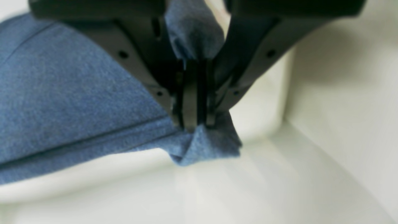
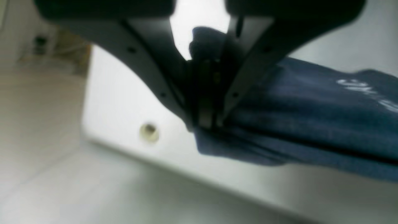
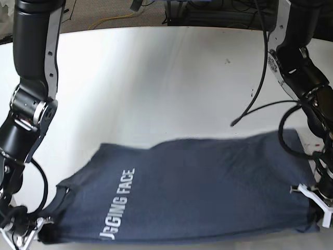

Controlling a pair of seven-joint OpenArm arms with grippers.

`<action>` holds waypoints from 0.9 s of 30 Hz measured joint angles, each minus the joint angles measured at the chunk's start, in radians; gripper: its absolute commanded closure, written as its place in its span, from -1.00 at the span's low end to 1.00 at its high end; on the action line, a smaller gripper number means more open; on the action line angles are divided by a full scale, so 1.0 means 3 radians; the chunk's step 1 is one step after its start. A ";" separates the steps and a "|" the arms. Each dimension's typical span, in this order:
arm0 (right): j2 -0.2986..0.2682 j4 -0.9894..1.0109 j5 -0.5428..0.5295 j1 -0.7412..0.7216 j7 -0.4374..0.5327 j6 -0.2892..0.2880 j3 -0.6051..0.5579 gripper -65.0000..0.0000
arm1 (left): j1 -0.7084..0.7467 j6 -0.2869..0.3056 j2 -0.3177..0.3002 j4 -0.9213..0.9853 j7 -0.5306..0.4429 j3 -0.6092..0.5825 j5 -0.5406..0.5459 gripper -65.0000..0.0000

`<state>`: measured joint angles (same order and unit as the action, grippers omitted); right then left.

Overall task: Fold the T-shirt properly
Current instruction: 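Lift the hem corners and pull them toward the collar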

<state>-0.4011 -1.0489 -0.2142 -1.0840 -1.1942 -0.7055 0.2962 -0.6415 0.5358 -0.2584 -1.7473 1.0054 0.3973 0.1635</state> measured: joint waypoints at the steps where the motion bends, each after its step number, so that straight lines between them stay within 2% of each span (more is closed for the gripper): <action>1: 0.0000 -0.0031 -0.0014 -0.0121 -0.0036 -0.0009 -0.0014 1.00 | -0.0172 -0.0006 -0.0064 -0.0041 0.0039 -0.0013 0.0024 1.00; 4: -0.0005 -0.0047 -0.0093 -0.0443 -0.0169 -0.0018 -0.0107 1.00 | -0.0538 -0.0015 -0.0168 -0.0121 0.0092 -0.0038 0.0043 1.00; 8: -0.0036 -0.0080 -0.0081 -0.0680 -0.0253 -0.0008 -0.0256 1.00 | -0.0797 -0.0027 -0.0156 -0.0132 0.0092 -0.0051 0.0022 1.00; 11: -0.0140 -0.0069 -0.0308 -0.0614 -0.0453 -0.0005 -0.0256 1.00 | -0.0743 -0.0001 -0.0155 -0.0130 0.0150 -0.0051 0.0047 1.00; 14: -0.0249 -0.0047 -0.0540 -0.0559 -0.0595 0.0006 -0.0267 1.00 | -0.0544 0.0130 -0.0148 -0.0178 0.0113 -0.0052 0.0047 1.00; 17: -0.0408 -0.0047 -0.0828 -0.0464 -0.0591 0.0011 -0.0240 1.00 | -0.0217 0.0225 -0.0120 -0.0309 0.0121 -0.0052 0.0037 1.00; 21: -0.0589 -0.0278 -0.1286 0.0074 -0.0596 0.0023 -0.0230 1.00 | 0.0308 0.0310 -0.0036 -0.0525 0.0128 -0.0031 -0.0025 1.00; 27: -0.0566 -0.0913 -0.1568 0.1465 -0.0711 0.0027 0.0122 1.00 | 0.1040 0.0488 0.0029 -0.0570 0.0141 -0.0023 -0.0046 1.00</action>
<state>-0.5709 -1.3228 -0.6846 -0.6445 -1.4075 -0.6975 0.3328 -0.3294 0.6823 -0.2497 -1.9182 1.0477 0.3904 0.1497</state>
